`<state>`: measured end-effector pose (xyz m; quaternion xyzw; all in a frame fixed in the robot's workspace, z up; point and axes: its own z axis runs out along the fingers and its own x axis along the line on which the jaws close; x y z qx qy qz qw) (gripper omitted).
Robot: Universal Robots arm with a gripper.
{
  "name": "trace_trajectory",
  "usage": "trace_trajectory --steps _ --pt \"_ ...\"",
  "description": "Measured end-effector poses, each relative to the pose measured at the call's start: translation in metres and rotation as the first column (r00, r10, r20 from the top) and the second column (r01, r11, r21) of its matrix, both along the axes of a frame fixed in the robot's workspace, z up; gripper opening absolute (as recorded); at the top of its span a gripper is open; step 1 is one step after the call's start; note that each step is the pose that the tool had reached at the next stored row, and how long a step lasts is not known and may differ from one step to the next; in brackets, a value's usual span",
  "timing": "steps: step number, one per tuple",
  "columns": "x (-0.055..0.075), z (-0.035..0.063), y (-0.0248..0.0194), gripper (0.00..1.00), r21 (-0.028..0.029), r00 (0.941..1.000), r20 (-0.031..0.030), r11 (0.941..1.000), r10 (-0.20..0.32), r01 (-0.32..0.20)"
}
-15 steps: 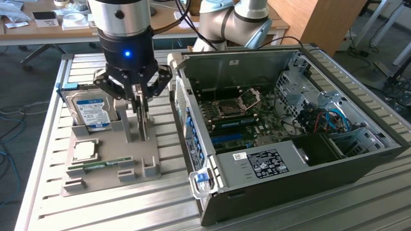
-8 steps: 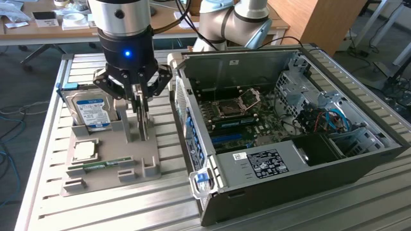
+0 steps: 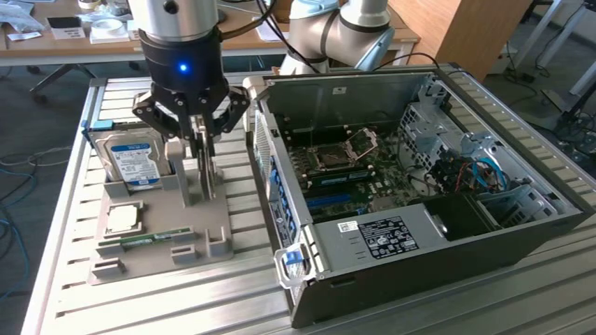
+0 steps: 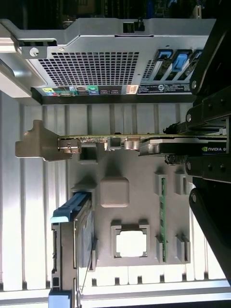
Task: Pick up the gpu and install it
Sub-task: 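Pick up the gpu and move the gpu toward the slot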
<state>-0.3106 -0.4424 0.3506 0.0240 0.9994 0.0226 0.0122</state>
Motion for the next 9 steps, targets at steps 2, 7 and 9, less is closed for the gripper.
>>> trace_trajectory --steps 2,7,9 --pt "0.0 0.0038 0.0 0.27 0.0 1.0 0.0 1.0 0.0 0.0" --pt "0.0 0.0159 0.0 0.27 0.0 1.0 0.0 1.0 0.0 0.0" --pt "0.0 0.02 0.0 0.27 -0.0001 1.0 0.0 1.0 0.0 0.0"
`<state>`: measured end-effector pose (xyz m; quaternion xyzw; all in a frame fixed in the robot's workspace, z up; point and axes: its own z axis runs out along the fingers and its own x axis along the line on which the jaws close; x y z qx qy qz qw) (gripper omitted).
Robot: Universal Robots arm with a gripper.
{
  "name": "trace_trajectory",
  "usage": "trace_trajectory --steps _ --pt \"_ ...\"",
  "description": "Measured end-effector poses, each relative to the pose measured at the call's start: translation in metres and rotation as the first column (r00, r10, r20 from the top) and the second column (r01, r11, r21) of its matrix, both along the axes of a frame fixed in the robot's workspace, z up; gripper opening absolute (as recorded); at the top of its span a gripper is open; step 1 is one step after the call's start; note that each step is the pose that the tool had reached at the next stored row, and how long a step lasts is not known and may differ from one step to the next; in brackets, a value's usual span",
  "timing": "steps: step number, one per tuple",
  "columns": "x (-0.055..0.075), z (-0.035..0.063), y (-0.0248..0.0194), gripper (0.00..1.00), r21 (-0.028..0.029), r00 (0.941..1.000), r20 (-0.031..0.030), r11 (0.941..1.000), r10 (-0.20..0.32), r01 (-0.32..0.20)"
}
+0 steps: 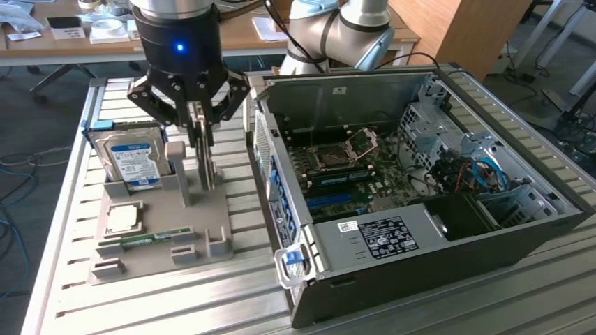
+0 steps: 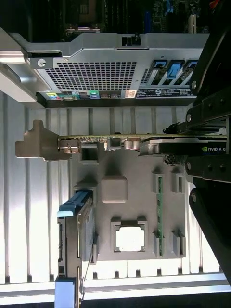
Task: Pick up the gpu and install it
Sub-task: 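Pick up the gpu and move the gpu toward the slot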
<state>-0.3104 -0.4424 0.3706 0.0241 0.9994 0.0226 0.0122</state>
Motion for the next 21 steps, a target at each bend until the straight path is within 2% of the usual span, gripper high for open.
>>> trace_trajectory --steps 12,21 --pt "0.0 0.0027 0.0 0.27 -0.0001 1.0 -0.0001 1.0 0.0 0.0" --pt "0.0001 0.0092 0.0 0.27 0.0001 1.0 0.0001 1.0 0.0 0.0"
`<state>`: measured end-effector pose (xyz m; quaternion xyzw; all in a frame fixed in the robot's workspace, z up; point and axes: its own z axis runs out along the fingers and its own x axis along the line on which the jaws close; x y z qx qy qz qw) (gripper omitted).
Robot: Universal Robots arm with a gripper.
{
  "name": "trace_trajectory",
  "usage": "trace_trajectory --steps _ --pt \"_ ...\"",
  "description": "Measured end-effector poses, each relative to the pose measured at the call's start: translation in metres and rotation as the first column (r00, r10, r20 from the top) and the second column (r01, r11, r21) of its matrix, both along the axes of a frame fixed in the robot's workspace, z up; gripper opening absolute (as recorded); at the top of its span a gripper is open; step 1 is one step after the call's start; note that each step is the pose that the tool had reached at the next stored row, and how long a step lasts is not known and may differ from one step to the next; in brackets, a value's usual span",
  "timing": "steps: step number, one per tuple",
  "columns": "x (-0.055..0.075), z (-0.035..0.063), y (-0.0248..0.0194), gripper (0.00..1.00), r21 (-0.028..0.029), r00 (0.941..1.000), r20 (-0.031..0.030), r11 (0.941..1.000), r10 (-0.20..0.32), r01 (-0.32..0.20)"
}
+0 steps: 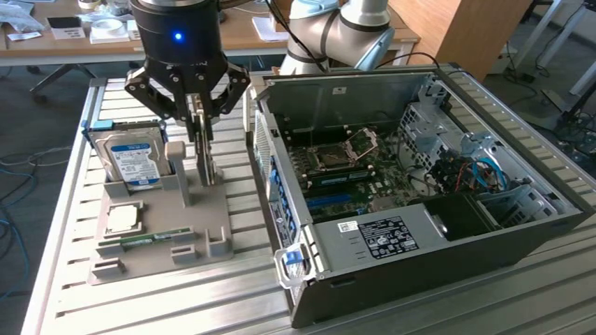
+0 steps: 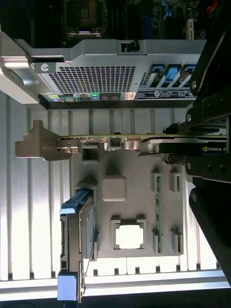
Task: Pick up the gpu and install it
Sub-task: 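Pick up the gpu and move the gpu toward the slot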
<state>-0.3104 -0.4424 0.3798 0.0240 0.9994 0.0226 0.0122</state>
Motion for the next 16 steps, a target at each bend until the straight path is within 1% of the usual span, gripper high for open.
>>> trace_trajectory --steps 10,16 --pt "0.0 0.0022 0.0 0.27 0.0 1.0 -0.0001 1.0 0.0 0.0" --pt "0.0001 0.0069 0.0 0.27 -0.0001 1.0 -0.0001 1.0 0.0 0.0"
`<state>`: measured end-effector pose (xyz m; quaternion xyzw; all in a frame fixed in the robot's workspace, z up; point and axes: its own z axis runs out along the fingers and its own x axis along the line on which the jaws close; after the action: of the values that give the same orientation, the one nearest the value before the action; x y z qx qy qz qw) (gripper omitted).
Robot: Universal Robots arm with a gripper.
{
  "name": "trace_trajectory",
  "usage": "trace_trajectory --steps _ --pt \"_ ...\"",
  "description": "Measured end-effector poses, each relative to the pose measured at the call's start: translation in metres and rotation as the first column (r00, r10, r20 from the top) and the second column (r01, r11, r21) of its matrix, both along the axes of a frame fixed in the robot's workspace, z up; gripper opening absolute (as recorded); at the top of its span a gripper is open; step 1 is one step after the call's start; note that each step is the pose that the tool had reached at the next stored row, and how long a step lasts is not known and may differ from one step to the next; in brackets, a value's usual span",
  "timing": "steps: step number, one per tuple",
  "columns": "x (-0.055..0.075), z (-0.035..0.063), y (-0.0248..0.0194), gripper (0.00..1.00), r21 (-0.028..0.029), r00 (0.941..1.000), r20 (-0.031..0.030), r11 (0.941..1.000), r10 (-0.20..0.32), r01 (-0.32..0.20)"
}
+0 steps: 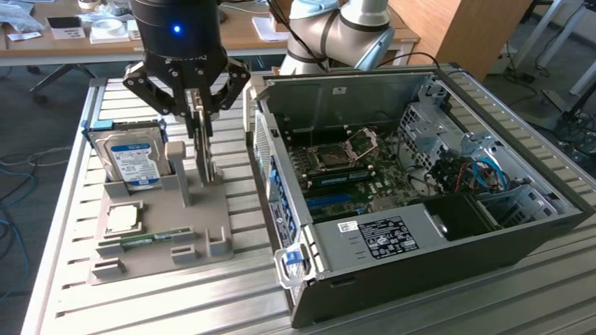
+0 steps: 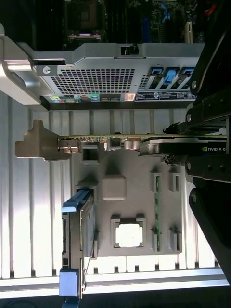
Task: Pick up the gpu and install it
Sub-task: 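Pick up the gpu and move the gpu toward the slot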
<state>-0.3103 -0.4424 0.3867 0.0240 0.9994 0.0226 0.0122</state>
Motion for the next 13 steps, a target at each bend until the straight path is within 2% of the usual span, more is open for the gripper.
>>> trace_trajectory --steps 7,13 --pt "0.0 0.0064 0.0 0.27 0.0001 1.0 0.0001 1.0 0.0 0.0" --pt "0.0 0.017 0.0 0.27 0.0 1.0 0.0 1.0 0.0 0.0"
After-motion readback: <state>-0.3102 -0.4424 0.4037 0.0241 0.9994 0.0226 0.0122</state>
